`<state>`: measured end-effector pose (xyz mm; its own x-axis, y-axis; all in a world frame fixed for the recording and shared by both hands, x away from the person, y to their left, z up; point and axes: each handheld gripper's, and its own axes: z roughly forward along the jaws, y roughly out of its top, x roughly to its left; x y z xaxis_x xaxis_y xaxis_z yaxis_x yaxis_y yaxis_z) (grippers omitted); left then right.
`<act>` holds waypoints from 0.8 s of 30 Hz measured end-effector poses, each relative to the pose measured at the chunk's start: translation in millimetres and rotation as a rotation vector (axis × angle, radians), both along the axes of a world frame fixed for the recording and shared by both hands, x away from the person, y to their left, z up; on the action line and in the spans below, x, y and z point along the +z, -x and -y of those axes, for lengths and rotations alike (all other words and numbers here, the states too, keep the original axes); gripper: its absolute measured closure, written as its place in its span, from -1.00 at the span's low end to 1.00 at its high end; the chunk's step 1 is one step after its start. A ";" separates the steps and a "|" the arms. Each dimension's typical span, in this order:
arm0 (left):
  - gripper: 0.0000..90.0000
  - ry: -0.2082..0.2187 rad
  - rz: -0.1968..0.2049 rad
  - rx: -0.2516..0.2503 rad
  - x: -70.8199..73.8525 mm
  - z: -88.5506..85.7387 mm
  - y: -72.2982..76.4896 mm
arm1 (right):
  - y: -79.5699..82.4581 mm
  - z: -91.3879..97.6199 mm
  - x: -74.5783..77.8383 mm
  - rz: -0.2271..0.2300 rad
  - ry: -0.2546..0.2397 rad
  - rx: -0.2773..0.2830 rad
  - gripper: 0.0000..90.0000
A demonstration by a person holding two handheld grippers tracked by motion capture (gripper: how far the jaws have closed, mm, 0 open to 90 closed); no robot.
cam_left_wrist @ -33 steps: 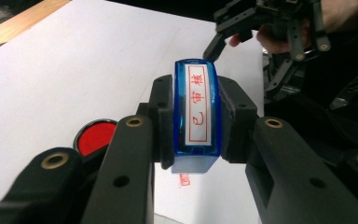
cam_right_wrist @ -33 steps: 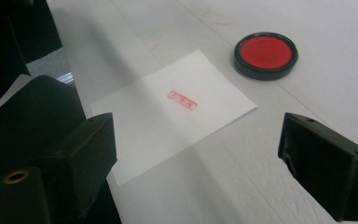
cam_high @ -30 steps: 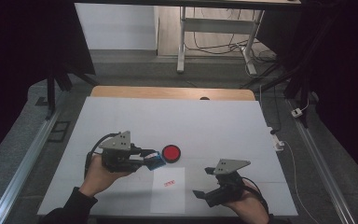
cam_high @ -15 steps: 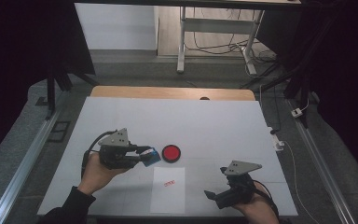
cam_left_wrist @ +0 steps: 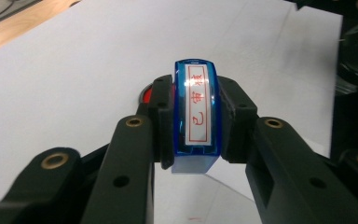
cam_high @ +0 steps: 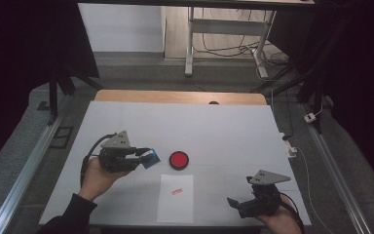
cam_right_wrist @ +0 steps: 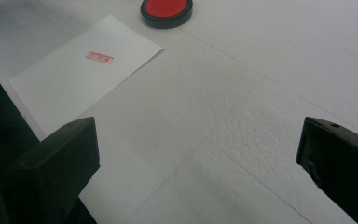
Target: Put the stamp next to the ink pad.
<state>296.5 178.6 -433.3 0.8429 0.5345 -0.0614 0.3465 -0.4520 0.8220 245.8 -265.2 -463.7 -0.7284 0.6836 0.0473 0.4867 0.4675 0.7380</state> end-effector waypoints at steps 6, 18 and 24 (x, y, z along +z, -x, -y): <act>0.55 -0.021 -0.012 0.041 -6.9 -7.1 -5.5 | 3.2 9.4 0.3 -0.006 -0.006 -0.026 -1.00; 0.55 -0.066 -0.031 0.103 -24.1 -14.9 -14.4 | 7.7 19.0 1.0 -0.008 -0.006 -0.057 -1.00; 0.55 -0.084 -0.041 0.134 -32.2 -18.1 -18.8 | 8.4 20.3 1.5 -0.006 -0.002 -0.060 -1.00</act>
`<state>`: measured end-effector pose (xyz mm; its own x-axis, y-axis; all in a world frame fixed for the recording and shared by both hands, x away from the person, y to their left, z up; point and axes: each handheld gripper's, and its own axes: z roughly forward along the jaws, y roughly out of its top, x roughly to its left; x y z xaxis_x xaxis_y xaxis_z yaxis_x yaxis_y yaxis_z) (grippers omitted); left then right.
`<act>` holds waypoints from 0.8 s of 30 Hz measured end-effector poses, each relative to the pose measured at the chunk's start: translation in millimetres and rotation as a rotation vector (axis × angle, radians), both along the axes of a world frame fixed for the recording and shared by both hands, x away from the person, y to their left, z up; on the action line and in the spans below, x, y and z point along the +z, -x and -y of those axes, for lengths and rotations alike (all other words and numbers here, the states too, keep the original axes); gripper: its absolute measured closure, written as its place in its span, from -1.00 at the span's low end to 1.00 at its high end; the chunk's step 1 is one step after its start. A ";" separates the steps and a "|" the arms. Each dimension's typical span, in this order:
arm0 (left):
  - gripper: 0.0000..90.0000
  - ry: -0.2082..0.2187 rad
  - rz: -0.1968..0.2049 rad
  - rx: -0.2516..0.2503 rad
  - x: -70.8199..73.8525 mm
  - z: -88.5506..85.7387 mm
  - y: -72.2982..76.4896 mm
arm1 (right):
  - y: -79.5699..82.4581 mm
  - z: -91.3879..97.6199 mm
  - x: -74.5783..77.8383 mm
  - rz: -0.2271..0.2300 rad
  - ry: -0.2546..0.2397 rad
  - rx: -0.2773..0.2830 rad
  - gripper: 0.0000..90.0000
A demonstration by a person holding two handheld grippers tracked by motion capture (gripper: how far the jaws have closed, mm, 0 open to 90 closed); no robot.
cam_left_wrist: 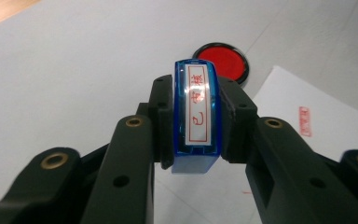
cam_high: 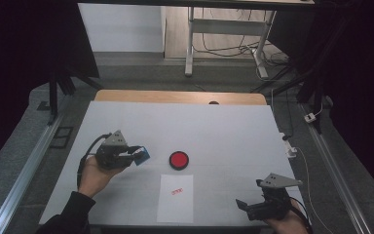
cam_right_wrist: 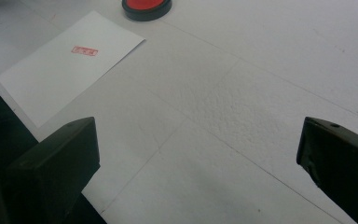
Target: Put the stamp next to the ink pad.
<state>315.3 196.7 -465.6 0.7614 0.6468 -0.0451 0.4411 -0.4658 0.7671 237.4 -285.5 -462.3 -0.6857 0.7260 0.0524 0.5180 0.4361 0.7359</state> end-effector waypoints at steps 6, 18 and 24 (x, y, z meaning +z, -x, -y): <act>0.55 -0.009 -0.012 0.034 -8.7 -3.5 -5.1 | 0.3 0.8 0.0 0.001 -0.001 -0.006 -1.00; 0.55 -0.037 -0.043 0.057 -24.6 -6.7 -14.0 | 0.8 -1.5 -0.5 0.001 0.016 0.003 -1.00; 0.55 -0.043 -0.054 0.059 -30.0 -7.5 -16.2 | 0.6 -2.1 -0.6 -0.002 0.022 0.008 -1.00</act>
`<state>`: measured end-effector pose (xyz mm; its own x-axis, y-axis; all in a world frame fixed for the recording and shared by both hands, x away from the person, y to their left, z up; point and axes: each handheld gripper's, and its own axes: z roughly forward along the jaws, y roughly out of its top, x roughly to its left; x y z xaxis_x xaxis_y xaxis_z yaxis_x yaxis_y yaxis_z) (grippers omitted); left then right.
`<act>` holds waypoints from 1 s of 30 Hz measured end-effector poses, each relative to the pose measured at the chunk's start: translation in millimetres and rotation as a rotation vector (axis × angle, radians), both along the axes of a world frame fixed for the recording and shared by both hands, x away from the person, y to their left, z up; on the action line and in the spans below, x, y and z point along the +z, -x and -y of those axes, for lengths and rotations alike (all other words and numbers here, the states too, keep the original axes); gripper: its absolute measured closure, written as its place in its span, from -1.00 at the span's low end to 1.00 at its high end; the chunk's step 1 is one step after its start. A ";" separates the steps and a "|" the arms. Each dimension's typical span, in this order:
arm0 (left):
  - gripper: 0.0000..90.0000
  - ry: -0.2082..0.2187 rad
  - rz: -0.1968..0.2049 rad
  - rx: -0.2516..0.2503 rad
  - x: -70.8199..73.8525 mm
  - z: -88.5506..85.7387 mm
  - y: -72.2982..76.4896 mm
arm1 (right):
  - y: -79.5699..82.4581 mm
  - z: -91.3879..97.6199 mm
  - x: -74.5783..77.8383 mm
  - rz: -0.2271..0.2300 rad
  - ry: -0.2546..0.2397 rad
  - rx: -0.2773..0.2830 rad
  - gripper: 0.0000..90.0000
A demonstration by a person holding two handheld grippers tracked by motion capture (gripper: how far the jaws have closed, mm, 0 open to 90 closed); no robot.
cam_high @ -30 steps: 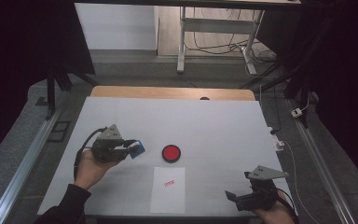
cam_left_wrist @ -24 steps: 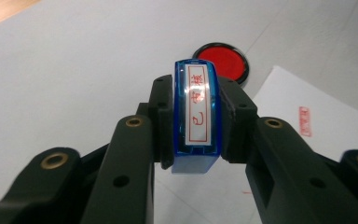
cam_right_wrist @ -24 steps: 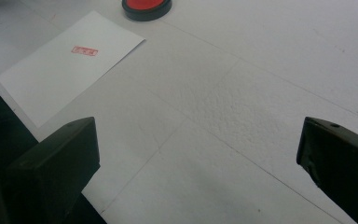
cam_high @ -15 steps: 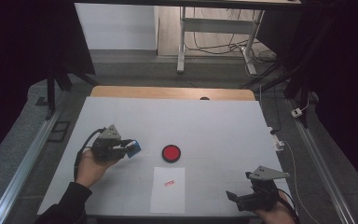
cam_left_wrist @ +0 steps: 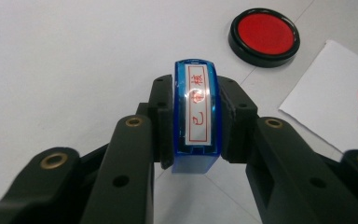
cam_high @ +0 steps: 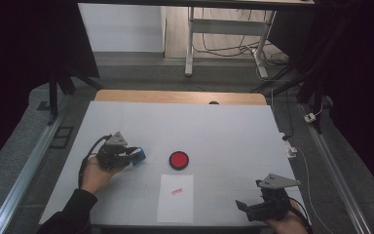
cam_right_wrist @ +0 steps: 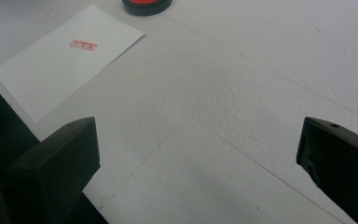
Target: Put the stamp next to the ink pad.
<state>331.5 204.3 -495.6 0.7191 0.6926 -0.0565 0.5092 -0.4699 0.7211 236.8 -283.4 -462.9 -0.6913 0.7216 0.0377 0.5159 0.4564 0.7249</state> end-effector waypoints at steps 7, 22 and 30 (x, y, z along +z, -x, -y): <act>0.55 -0.026 -0.012 -0.004 -4.9 2.3 -2.0 | 0.0 -0.3 -0.3 0.000 0.003 0.004 -1.00; 0.47 -0.073 -0.035 -0.015 -10.5 5.1 -4.2 | -0.2 -0.9 -0.6 0.000 0.008 0.013 -1.00; 0.08 -0.033 -0.041 0.028 -3.2 3.2 -3.6 | -0.2 -0.8 -0.6 -0.003 0.005 0.013 -1.00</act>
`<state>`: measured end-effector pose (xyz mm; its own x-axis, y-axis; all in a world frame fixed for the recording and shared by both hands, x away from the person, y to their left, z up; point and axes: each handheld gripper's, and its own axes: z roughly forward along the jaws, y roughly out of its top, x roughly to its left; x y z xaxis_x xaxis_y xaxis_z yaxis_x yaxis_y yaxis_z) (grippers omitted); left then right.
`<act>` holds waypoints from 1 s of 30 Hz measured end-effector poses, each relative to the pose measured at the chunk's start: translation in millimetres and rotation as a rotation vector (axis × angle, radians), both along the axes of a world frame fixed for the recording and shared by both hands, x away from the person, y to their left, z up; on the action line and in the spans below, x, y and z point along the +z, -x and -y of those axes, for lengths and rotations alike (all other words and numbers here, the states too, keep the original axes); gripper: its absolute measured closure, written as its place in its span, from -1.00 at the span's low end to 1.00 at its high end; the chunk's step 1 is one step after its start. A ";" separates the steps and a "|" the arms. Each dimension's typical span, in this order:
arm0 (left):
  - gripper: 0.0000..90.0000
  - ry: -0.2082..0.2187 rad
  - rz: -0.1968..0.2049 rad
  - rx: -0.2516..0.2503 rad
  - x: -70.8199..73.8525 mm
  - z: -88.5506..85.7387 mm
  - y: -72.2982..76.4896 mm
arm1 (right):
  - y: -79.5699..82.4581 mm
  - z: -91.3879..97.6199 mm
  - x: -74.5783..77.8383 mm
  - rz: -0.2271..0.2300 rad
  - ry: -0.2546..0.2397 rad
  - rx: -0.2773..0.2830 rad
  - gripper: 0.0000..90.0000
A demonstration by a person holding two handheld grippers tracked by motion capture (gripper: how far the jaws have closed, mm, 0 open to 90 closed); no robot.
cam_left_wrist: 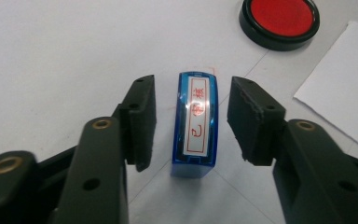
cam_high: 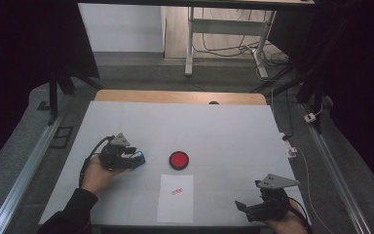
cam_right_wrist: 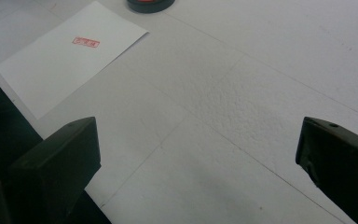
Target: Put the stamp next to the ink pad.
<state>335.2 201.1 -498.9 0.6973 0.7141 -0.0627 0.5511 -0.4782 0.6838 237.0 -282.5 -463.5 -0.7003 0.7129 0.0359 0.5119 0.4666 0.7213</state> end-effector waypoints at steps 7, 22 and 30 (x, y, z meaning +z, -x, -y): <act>-0.28 0.046 -0.017 0.004 7.2 0.1 3.1 | -0.2 0.0 0.0 -0.002 0.002 0.002 -1.00; -0.88 0.091 -0.023 0.014 30.3 0.7 26.7 | -0.2 -0.7 -0.1 -0.004 0.004 0.006 -1.00; -0.96 0.168 -0.007 0.011 40.5 -5.1 48.6 | -0.3 -0.4 -0.1 -0.005 0.003 0.003 -1.00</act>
